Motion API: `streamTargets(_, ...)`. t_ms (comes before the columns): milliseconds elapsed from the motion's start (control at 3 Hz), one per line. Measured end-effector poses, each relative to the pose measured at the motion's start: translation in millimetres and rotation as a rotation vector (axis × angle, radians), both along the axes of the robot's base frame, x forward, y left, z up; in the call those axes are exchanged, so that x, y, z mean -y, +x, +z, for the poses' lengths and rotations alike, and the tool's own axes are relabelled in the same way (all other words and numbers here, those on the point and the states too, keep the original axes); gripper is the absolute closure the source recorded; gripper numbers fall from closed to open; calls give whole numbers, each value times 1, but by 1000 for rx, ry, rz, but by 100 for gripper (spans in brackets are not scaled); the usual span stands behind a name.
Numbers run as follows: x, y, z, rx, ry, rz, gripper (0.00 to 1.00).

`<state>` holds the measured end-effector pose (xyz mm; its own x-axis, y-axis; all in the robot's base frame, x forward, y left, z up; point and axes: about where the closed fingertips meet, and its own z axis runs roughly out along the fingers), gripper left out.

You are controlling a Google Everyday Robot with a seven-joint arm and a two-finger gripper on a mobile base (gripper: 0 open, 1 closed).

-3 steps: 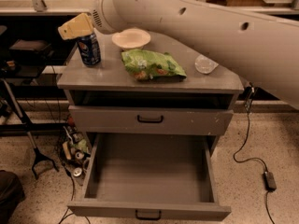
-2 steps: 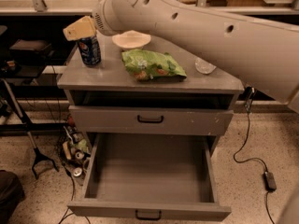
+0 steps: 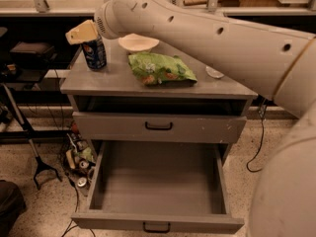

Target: Place pepsi can into middle drawer

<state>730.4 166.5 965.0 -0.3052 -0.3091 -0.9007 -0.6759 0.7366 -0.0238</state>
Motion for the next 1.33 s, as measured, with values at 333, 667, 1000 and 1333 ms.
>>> streamTargets(333, -26, 7, -9, -6, -3, 50, 0)
streamTargets(667, -49, 14, -17, -11, -6, 95, 0)
streamTargets(1000, -62, 20, -27, -18, -25, 112, 0)
streamTargets(1333, -66, 32, -38, -35, -60, 96, 0)
